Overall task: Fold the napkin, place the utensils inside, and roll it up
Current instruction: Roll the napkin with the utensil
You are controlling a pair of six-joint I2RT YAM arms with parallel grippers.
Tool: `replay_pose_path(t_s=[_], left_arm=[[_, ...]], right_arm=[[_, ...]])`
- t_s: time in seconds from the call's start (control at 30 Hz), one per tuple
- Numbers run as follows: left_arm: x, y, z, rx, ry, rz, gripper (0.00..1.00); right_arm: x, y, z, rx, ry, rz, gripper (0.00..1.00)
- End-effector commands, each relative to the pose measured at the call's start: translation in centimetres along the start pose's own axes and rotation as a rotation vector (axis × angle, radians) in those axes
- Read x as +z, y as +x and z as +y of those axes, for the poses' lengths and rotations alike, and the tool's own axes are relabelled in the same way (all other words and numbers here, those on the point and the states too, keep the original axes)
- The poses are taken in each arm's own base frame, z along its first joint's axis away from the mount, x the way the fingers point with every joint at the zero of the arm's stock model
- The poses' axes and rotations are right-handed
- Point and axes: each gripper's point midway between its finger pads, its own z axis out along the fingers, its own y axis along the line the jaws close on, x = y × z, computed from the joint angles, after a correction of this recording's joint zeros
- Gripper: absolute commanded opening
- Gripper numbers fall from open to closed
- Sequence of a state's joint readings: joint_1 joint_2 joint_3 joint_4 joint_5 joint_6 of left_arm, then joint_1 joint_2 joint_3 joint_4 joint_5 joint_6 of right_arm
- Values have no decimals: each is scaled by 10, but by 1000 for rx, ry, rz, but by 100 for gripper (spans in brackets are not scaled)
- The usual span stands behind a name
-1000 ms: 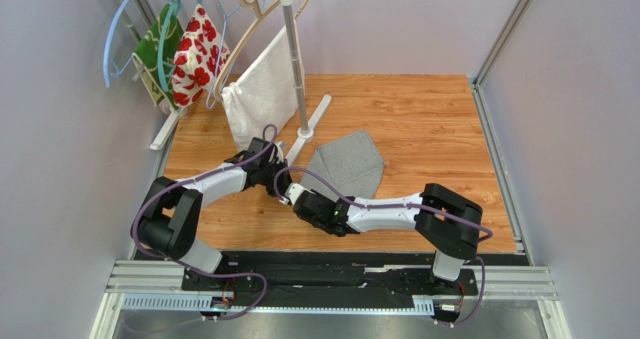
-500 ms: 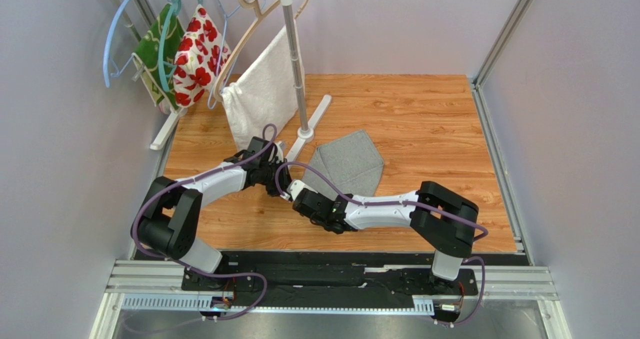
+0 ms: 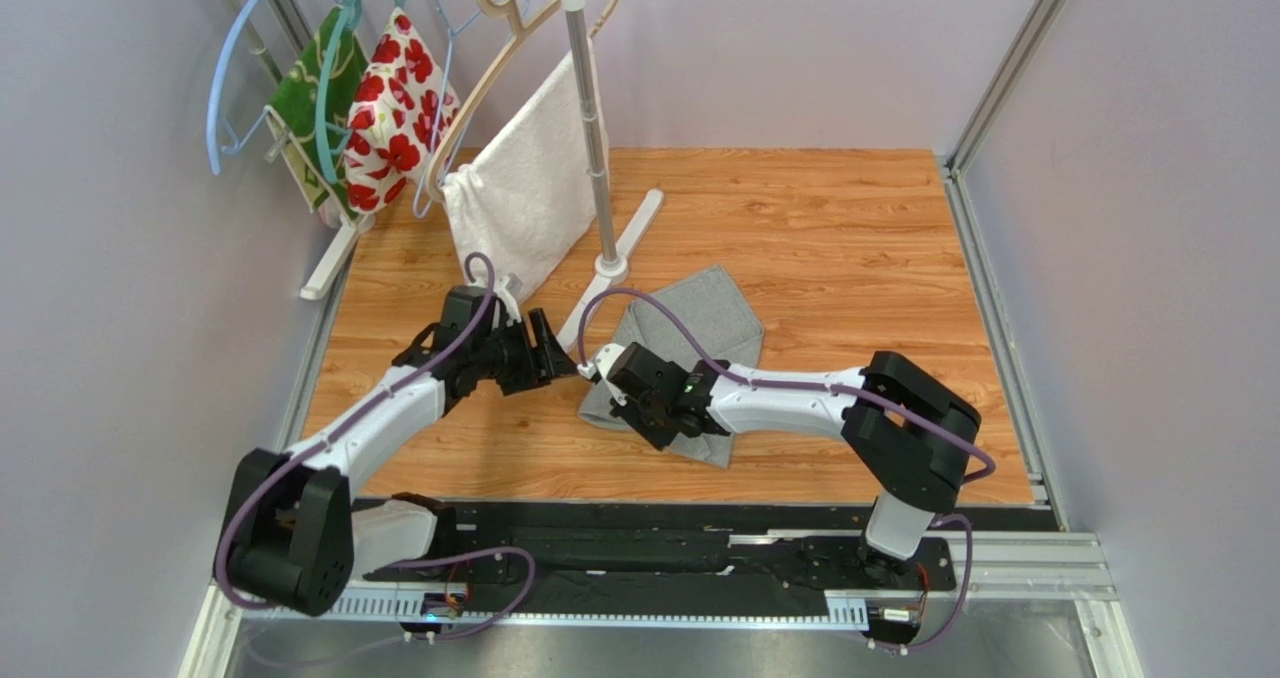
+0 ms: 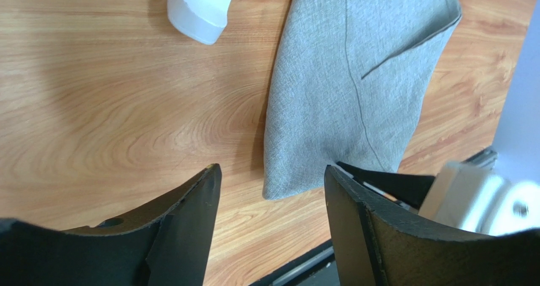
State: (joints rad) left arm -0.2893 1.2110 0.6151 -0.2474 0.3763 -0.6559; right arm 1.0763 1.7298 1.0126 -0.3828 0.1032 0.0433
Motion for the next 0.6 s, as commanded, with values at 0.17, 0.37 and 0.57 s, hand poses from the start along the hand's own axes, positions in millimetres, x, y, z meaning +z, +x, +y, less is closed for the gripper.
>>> replay_pose_path(t_s=[0.17,0.37,0.57], left_arm=[[-29,-5,19,71,-56,-218,77],[-28,-11,2,129,45,-248,78],[-19,-11,-24,171,186,-226,78]], right_arm=[[-18,-12,8,201,-289,-27,0],[-18,-13,-3,293,-385,-32,0],[-14,-14,-15,395,-492,-18,0]])
